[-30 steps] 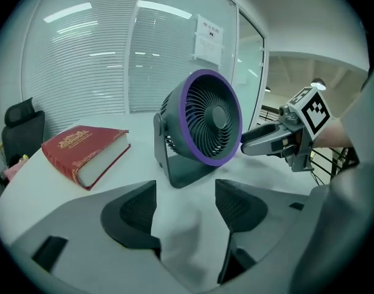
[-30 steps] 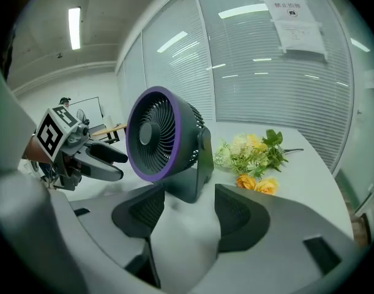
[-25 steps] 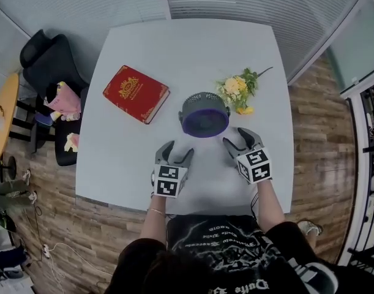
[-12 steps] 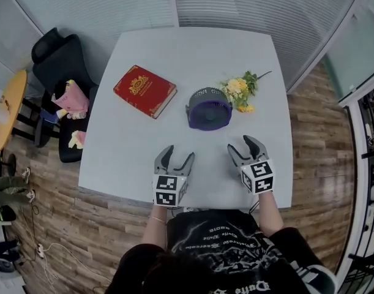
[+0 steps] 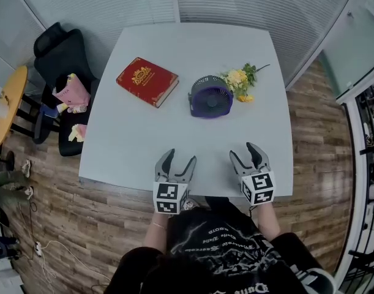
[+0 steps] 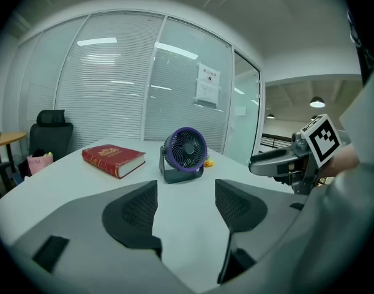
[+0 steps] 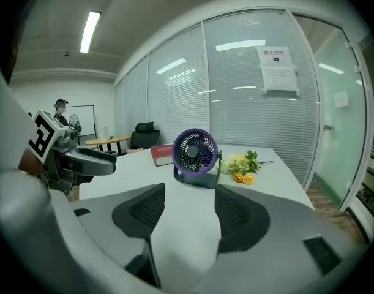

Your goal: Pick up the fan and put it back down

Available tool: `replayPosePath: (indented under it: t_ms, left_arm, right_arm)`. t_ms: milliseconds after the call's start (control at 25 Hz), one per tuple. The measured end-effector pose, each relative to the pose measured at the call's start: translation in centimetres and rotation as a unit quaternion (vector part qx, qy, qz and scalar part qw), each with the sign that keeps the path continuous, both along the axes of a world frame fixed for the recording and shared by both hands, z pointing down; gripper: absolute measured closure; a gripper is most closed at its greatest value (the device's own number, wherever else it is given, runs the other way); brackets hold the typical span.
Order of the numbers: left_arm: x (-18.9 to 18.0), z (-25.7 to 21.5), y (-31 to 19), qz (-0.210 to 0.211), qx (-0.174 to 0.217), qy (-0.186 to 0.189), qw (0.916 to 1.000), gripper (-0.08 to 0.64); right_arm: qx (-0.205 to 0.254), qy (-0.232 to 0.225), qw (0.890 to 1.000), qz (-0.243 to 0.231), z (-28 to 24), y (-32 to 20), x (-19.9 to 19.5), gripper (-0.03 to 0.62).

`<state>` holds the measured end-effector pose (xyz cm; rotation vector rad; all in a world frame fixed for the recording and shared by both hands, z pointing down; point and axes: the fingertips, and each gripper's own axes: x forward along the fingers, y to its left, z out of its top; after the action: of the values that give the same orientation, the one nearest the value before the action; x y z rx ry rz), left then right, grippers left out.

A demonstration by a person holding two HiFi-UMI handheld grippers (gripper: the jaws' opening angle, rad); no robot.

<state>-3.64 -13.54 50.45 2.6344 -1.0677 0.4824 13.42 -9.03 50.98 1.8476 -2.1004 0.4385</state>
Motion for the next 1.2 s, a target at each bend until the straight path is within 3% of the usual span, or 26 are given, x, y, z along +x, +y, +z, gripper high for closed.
replayPosePath:
  t_ms: [320, 560, 720, 840, 960, 1040, 1200]
  left_arm:
    - [-1.4, 0.0, 3.0, 0.006, 0.003, 0.001, 1.0000, 0.255]
    - [-1.4, 0.0, 3.6, 0.002, 0.006, -0.001, 1.0000, 0.255]
    - [-1.3, -0.4, 3.6, 0.005, 0.007, 0.007, 0.9999, 0.264]
    - [-1.0, 0.2, 4.0, 0.022, -0.004, 0.004, 0.9997, 0.414]
    - [-1.3, 0.5, 4.2, 0.022, -0.010, 0.001, 0.9997, 0.496]
    - [-1.4, 0.6, 4.3, 0.021, -0.013, 0.006, 0.9997, 0.528]
    - [-1.3, 0.3, 4.2, 0.024, -0.011, 0.016, 0.9995, 0.540]
  right_arm:
    - [0.007, -0.004, 1.000, 0.024, 0.5, 3.1, -0.6, 0.330]
    - [0.008, 0.001, 1.000, 0.013, 0.1, 3.6, -1.1, 0.331]
    - [0.012, 0.003, 1.000, 0.012, 0.1, 3.8, -1.2, 0.400]
    - [0.010, 0.003, 1.000, 0.014, 0.2, 3.8, -1.1, 0.480]
    - [0.009, 0.009, 1.000, 0.015, 0.1, 3.7, -1.1, 0.546]
    - [0.008, 0.012, 1.000, 0.014, 0.2, 3.7, -1.2, 0.583]
    - [0.003, 0.018, 1.000, 0.002, 0.3, 3.7, -1.5, 0.584]
